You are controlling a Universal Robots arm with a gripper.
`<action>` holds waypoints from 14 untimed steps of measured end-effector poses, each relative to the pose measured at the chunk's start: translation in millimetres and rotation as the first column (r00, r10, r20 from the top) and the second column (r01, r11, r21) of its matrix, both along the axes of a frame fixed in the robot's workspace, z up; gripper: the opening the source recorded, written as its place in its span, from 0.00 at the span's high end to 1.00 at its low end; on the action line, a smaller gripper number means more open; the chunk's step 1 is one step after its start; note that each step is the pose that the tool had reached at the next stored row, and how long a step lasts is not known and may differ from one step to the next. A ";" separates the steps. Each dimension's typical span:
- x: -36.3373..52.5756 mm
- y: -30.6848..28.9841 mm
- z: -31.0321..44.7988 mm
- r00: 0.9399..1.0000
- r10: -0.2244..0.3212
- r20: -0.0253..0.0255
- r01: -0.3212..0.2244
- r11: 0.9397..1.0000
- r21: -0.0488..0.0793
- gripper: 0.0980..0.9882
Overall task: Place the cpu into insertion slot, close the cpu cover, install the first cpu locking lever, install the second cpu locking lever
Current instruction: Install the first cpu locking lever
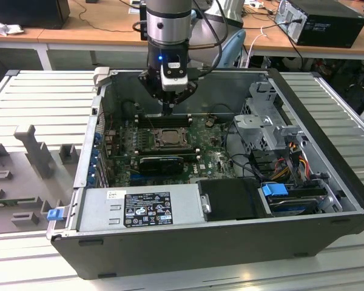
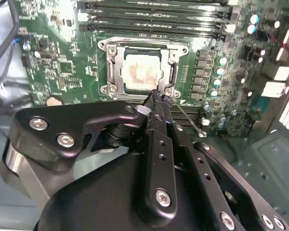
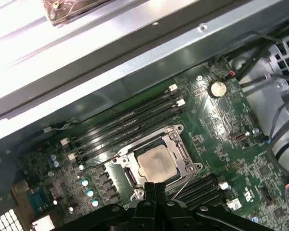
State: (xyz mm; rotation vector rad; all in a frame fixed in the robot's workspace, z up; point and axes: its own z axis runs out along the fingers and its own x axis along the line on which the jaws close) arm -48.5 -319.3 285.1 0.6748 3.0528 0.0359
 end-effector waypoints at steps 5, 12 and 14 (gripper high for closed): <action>0.0 0.0 -0.6 0.991 0.132 0.000 -0.132 0.991 0.000 0.99; 0.0 0.0 -1.2 0.933 0.361 0.000 -0.361 0.933 0.000 0.99; 0.0 0.0 -1.3 0.907 0.420 0.000 -0.420 0.907 0.000 0.99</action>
